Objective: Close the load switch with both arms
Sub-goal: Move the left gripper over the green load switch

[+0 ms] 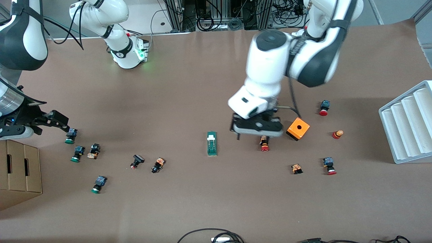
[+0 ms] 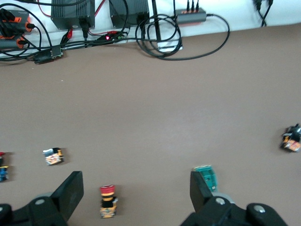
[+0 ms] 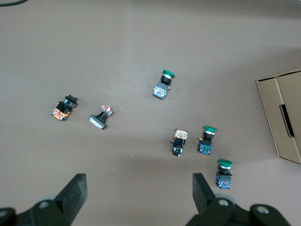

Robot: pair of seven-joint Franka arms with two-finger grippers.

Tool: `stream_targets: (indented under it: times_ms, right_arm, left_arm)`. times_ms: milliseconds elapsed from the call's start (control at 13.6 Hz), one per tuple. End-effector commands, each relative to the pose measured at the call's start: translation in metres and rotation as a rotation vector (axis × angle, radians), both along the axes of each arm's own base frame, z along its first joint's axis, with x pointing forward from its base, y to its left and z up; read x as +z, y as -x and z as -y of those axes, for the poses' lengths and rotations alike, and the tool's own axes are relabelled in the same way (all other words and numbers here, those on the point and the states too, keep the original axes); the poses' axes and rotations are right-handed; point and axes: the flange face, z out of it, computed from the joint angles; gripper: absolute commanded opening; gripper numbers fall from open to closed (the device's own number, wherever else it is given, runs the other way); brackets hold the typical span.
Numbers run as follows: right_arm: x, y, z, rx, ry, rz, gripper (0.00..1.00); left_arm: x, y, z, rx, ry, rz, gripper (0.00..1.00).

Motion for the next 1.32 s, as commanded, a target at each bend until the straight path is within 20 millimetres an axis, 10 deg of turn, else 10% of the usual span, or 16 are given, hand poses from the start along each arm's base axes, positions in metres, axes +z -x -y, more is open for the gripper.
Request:
stream_targets:
  times_ms: [0,1251]
  right_arm:
    - [0.005,-0.001,-0.001,-0.01,-0.002,0.013,1.0]
    - [0.012,-0.005,-0.02,0.017,-0.001,0.029,1.0]
  left_arm:
    - [-0.005,0.028,0.039,0.039,0.008,0.058,1.0]
    - [-0.158,0.134,0.185,0.262,0.056,0.539,1.0]
